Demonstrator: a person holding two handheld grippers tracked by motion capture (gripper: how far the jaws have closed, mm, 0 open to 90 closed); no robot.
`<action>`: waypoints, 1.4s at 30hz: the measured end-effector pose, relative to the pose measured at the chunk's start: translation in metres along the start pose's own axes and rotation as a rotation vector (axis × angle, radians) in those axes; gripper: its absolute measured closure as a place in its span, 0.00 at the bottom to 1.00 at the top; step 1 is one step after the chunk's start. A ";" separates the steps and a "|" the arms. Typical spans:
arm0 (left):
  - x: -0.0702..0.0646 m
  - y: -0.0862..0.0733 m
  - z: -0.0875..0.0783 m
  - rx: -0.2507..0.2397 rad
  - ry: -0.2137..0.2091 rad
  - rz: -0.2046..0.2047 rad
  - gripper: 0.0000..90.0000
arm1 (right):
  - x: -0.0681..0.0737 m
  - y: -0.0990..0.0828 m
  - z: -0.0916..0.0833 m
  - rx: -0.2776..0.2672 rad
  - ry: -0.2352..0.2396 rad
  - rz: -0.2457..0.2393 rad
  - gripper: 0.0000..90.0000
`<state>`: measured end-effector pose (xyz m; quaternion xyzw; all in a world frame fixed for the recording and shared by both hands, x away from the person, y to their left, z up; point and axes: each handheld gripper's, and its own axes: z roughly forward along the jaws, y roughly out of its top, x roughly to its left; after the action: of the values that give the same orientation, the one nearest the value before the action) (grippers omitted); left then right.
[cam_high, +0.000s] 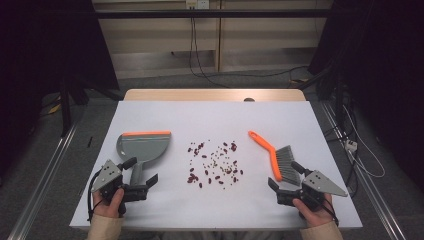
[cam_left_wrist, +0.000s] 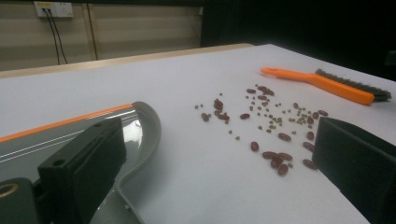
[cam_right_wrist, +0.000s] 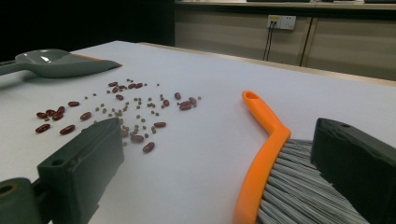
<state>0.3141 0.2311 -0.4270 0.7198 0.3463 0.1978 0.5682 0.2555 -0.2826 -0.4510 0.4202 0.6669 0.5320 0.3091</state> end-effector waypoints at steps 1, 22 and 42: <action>0.000 0.000 0.000 -0.001 -0.001 0.001 0.03 | 0.000 0.000 0.000 -0.001 0.000 0.000 0.03; 0.002 0.000 0.000 -0.004 0.002 -0.001 0.03 | -0.002 0.014 0.004 0.036 -0.013 -0.014 0.02; 0.002 -0.001 -0.006 -0.012 0.013 -0.013 0.03 | -0.024 0.042 0.047 0.210 -0.056 0.051 0.07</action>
<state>0.3109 0.2368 -0.4267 0.7129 0.3536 0.2009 0.5713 0.3164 -0.2794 -0.4230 0.4819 0.6992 0.4550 0.2681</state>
